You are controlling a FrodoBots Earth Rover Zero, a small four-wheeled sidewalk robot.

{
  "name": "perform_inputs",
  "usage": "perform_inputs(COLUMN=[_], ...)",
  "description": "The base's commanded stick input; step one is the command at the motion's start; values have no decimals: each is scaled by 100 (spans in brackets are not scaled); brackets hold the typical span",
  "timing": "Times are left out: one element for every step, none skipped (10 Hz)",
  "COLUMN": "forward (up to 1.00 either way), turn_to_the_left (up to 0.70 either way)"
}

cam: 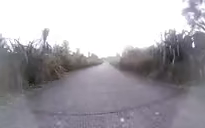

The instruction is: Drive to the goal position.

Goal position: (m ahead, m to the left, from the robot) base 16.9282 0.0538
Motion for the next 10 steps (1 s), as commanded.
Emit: perform_inputs(forward=[85, 85, 85, 85, 85, 85, 85, 85, 85, 85], turn_to_the_left=[0, 0, 0, 0, 0, 0, 0, 0, 0, 0])
